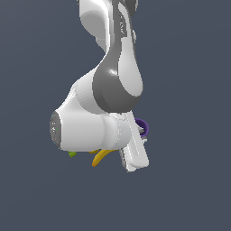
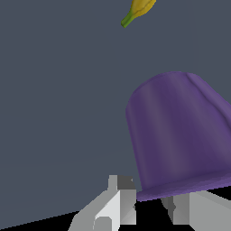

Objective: Pick up a designated object from a clutter of objects.

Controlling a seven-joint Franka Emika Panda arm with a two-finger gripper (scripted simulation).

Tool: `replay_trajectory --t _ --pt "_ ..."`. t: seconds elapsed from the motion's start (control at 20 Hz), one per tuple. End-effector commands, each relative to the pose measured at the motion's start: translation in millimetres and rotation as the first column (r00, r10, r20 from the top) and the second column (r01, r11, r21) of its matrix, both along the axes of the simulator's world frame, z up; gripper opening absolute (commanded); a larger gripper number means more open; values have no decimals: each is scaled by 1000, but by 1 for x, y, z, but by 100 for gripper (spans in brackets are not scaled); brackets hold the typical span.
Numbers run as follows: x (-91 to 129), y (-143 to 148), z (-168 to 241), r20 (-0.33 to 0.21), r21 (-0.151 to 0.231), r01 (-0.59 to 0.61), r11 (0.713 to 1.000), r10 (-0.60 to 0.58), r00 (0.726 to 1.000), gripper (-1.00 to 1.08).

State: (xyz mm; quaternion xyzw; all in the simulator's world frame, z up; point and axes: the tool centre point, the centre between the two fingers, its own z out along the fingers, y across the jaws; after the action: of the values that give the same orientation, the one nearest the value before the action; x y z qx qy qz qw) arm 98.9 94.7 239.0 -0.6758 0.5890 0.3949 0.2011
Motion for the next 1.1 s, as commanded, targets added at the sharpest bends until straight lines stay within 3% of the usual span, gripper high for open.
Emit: replay_trajectory --t 0.0,0.65,1.05 --pt "-3 -7 29 1 -1 0 1000 0 1000 -100" --pt "-15 -44 165 1 -3 -1 1000 1 1000 -100" --pt "-16 -55 210 1 0 -1 1000 1 1000 -100"
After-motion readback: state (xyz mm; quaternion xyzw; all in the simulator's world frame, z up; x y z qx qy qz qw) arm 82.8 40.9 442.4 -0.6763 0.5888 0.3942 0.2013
